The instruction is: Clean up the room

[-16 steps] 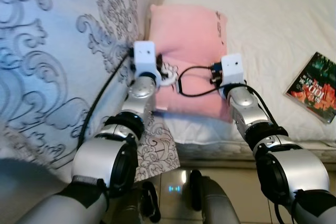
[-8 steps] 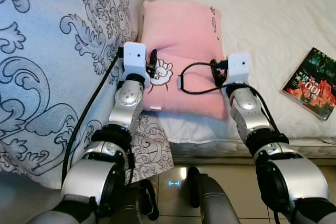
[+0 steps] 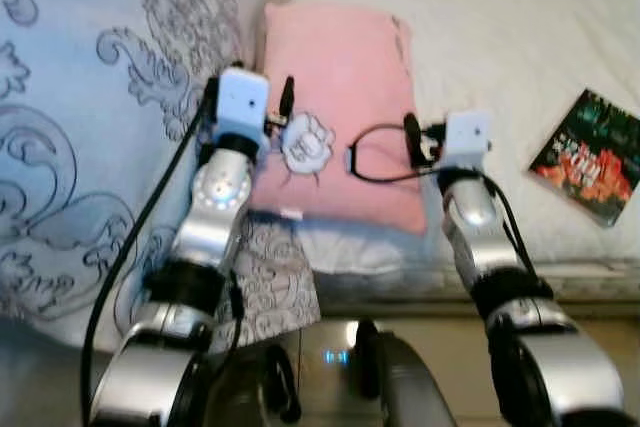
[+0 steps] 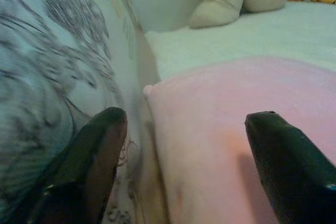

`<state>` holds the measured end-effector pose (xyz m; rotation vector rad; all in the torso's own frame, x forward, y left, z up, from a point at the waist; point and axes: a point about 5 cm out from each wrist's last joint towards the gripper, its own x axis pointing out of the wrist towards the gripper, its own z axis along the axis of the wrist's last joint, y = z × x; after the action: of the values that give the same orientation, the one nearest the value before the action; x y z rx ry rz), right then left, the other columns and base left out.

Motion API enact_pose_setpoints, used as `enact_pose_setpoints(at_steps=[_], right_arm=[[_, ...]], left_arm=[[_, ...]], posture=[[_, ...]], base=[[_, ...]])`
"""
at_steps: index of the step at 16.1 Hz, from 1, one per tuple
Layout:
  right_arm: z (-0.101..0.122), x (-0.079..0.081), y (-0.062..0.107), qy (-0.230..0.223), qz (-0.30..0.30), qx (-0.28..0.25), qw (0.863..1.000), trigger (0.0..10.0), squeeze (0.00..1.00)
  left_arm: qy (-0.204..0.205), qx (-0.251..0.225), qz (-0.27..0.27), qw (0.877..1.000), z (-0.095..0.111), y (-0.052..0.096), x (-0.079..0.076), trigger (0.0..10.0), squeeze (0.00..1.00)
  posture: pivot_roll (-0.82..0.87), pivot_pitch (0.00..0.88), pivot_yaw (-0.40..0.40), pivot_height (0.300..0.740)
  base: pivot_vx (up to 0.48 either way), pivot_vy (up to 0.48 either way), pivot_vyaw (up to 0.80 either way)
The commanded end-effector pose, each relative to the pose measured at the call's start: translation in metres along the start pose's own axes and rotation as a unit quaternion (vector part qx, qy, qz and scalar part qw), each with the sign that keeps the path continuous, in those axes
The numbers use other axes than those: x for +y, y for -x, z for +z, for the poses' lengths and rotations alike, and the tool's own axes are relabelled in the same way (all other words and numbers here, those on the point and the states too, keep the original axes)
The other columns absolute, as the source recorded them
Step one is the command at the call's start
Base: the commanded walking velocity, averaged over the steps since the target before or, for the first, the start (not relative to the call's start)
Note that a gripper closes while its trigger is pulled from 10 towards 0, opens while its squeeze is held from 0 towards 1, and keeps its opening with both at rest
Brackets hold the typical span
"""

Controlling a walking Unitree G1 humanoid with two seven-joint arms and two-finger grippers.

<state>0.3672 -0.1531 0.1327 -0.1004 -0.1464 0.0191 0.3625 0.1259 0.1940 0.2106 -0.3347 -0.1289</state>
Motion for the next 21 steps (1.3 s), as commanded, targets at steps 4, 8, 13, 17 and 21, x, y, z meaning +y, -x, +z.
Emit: enact_pose_setpoints(at_steps=[4, 8, 13, 17, 21], right_arm=[[0.015, -0.011, 0.021, 0.009, -0.025, -0.078, 0.997, 10.0, 1.00], [-0.008, -0.026, 0.071, -0.001, -0.075, -0.047, 0.996, 10.0, 1.00], [-0.030, -0.016, 0.098, 0.030, -0.047, 0.023, 0.998, 10.0, 0.00], [-0.035, -0.027, 0.102, 0.049, -0.049, 0.056, 0.996, 10.0, 0.00], [-0.032, -0.020, 0.096, 0.051, -0.044, 0.052, 0.996, 10.0, 0.00]], left_arm=[[-0.024, 0.009, 0.019, 0.999, -0.002, 0.025, 0.013, 10.0, 1.00], [0.030, 0.073, 0.001, 0.997, -0.028, 0.066, 0.001, 10.0, 1.00], [0.116, 0.105, -0.022, 0.987, -0.045, 0.092, -0.023, 10.0, 0.00], [0.115, 0.146, -0.029, 0.982, -0.062, 0.113, -0.027, 10.0, 0.00], [0.110, 0.131, -0.026, 0.985, -0.056, 0.100, -0.026, 10.0, 0.00]], posture=[[-0.11, 0.000, 0.058, 0.740], [-0.12, 0.000, 0.059, 0.740], [-0.15, 0.000, 0.062, 0.740], [-0.16, 0.000, 0.060, 0.740], [-0.15, 0.000, 0.068, 0.740]], base=[[0.000, 0.000, 0.00], [0.000, 0.000, 0.00], [0.000, -0.384, -0.13], [0.000, -0.480, -0.78], [0.000, -0.480, -0.75]])
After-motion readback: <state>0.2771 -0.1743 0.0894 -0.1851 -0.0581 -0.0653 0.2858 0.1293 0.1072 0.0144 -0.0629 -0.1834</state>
